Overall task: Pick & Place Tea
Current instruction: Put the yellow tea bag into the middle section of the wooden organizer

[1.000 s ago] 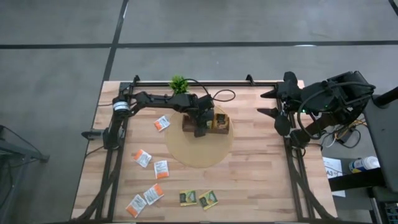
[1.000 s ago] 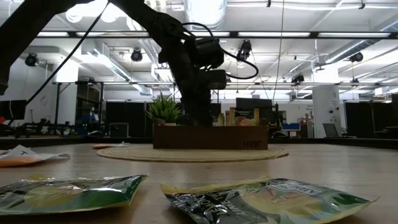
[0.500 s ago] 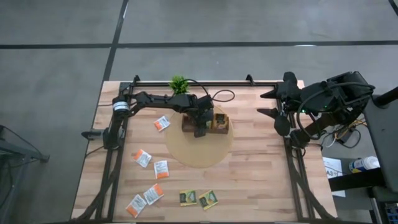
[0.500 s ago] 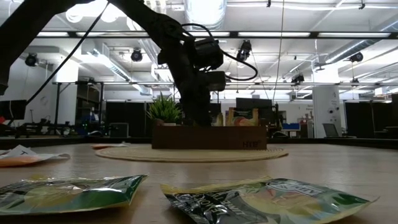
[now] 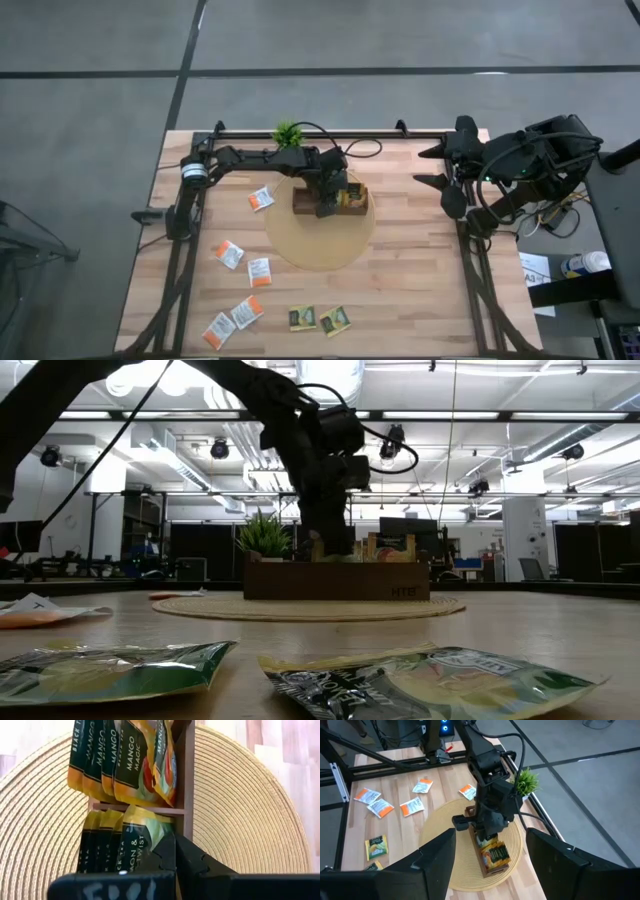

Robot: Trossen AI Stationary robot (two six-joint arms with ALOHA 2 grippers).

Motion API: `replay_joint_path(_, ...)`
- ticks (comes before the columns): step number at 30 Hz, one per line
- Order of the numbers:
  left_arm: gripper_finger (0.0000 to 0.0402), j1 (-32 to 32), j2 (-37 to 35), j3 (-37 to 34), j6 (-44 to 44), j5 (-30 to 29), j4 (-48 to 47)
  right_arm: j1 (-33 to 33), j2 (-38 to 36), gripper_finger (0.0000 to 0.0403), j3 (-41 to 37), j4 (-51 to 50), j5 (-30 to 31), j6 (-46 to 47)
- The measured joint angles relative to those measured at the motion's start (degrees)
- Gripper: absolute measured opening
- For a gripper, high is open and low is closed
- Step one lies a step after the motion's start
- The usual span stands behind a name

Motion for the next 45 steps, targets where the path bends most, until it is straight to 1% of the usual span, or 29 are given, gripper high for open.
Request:
replay_joint_path(4, 0.0, 0.0, 0.0, 2.0, -0.1, 0.0, -2.7, 0.0, 0.0, 0.0237, 0.0, 0.0, 0.0, -0.2)
replay_joint_path(7, 0.0, -0.1, -0.2, 4.6, -1.1, 0.0, -6.4, 0.0, 0.0, 0.0237, 0.0, 0.0, 0.0, -0.2)
replay_joint_path(10, 0.0, -0.4, -1.6, 6.7, -2.7, 0.3, -9.8, 0.0, 0.0, 0.0237, 0.0, 0.0, 0.0, -0.2)
replay_joint_path(12, 0.0, -0.8, -3.0, 7.0, -4.1, 0.9, -9.7, 0.0, 0.0, 0.0237, 0.0, 0.0, 0.0, -0.2)
replay_joint_path(22, 0.0, -4.2, -10.5, 4.4, -9.3, 1.0, -9.5, 0.0, 0.0, 0.0237, -1.1, 0.0, -0.1, 0.0)
replay_joint_path(34, 0.0, -11.3, -19.3, 3.3, -16.2, 0.3, -9.8, 0.0, 0.0, 0.0237, -6.1, 0.8, -0.3, 0.7)
replay_joint_path(38, 0.0, -14.7, -23.5, 0.3, -20.0, -1.9, -9.8, 0.1, 0.0, 0.0237, -8.0, 2.9, -0.5, 0.8)
replay_joint_path(45, 0.0, -21.9, -30.7, -5.4, -26.2, -10.0, -8.2, 0.1, 0.0, 0.0237, -11.5, 7.7, -0.6, 0.7)
